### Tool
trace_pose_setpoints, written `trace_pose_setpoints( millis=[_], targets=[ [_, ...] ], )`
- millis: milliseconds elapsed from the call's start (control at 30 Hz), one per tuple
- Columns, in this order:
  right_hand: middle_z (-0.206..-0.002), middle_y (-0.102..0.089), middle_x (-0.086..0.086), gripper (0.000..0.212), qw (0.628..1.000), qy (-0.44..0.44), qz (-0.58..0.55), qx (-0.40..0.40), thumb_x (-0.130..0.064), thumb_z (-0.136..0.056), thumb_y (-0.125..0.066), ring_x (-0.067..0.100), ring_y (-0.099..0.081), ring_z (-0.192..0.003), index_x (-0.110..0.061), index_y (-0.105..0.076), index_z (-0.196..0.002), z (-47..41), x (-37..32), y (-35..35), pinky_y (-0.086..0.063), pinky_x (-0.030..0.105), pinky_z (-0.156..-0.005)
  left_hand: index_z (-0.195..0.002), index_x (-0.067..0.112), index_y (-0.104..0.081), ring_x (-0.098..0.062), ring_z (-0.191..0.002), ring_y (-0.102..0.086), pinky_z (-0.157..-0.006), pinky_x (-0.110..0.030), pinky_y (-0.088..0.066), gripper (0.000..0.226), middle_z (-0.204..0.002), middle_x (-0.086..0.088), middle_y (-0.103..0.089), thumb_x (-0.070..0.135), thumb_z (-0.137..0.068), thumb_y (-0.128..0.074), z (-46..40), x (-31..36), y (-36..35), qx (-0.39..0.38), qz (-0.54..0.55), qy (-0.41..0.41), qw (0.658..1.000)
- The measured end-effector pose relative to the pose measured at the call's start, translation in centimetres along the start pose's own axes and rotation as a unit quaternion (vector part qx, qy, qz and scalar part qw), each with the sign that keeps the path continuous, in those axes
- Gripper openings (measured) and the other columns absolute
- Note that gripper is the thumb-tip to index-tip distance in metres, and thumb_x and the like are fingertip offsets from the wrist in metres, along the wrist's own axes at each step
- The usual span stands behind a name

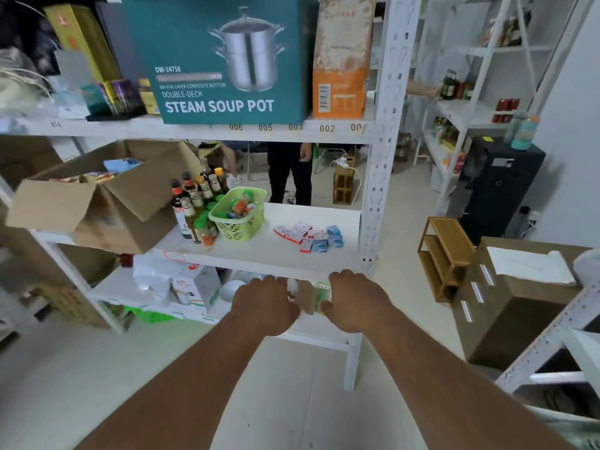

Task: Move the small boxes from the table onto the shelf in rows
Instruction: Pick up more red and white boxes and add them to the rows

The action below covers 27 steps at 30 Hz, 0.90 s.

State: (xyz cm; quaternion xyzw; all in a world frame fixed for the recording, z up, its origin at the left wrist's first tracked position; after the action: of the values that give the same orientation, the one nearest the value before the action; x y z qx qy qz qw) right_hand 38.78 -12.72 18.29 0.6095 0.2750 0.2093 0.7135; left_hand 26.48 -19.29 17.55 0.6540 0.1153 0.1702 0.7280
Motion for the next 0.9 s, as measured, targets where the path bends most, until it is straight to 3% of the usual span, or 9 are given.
trace_pose_setpoints(
  millis=[133, 300, 467, 733, 900],
  targets=[
    [-0.119, -0.058, 0.006, 0.037, 1.000, -0.007, -0.011, -0.007, -0.042, -0.097, -0.056, 0.026, -0.058, -0.109, -0.015, -0.054, -0.122, -3.3, -1.3, -0.6, -0.044, 0.034, -0.080, -0.134, 0.021, -0.047, -0.025, -0.124, -0.050, -0.094, -0.039, -0.043, 0.051, -0.133, -0.001, -0.054, 0.050, -0.091, -0.044, -2.8, -3.0, -0.3, -0.006, 0.013, -0.001, 1.000],
    [-0.121, -0.056, 0.005, 0.040, 0.999, -0.036, -0.013, -0.022, -0.043, -0.096, -0.058, 0.025, -0.056, -0.111, -0.016, -0.051, -0.125, -8.8, -2.6, -2.3, -0.046, 0.035, -0.084, -0.129, 0.019, -0.049, -0.026, -0.120, -0.052, -0.093, -0.039, -0.044, 0.050, -0.129, -0.003, -0.055, 0.051, -0.091, -0.044, -8.1, -7.7, -0.9, -0.013, 0.012, -0.010, 1.000],
    [-0.113, -0.057, 0.004, 0.038, 0.997, -0.076, -0.020, -0.027, -0.044, -0.095, -0.057, 0.022, -0.058, -0.105, -0.017, -0.052, -0.121, -13.6, -3.6, -3.3, -0.040, 0.029, -0.075, -0.130, 0.018, -0.048, -0.026, -0.119, -0.052, -0.095, -0.038, -0.043, 0.051, -0.129, -0.004, -0.055, 0.050, -0.091, -0.045, -13.4, -11.2, -1.4, -0.018, 0.023, -0.036, 0.999],
    [-0.096, -0.049, -0.002, 0.042, 0.992, -0.111, -0.037, -0.046, -0.051, -0.092, -0.059, 0.017, -0.054, -0.092, -0.019, -0.053, -0.118, -19.9, -3.8, -5.1, -0.045, 0.029, -0.079, -0.132, 0.018, -0.047, -0.027, -0.117, -0.053, -0.095, -0.039, -0.044, 0.051, -0.127, -0.005, -0.055, 0.048, -0.090, -0.044, -20.8, -13.5, -3.3, -0.034, 0.023, -0.067, 0.997],
    [-0.099, -0.052, -0.004, 0.042, 0.989, -0.122, -0.053, -0.059, -0.049, -0.092, -0.062, 0.014, -0.055, -0.090, -0.020, -0.051, -0.120, -23.9, -2.1, -6.1, -0.046, 0.027, -0.080, -0.131, 0.018, -0.047, -0.026, -0.114, -0.055, -0.091, -0.038, -0.044, 0.050, -0.125, -0.004, -0.055, 0.046, -0.089, -0.046, -25.7, -13.2, -4.2, -0.035, 0.020, -0.070, 0.997]
  ],
)
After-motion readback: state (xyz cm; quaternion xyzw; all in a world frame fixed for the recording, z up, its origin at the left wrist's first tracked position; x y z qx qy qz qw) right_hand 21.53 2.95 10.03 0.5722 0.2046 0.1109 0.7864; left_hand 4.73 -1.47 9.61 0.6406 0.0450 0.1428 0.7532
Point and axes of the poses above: each hand's wrist, its own z-axis away from the middle knuckle, its own y-axis out of the back of the hand, x = y × z, the point moved 10 cm from there along -z, towards the middle knuckle
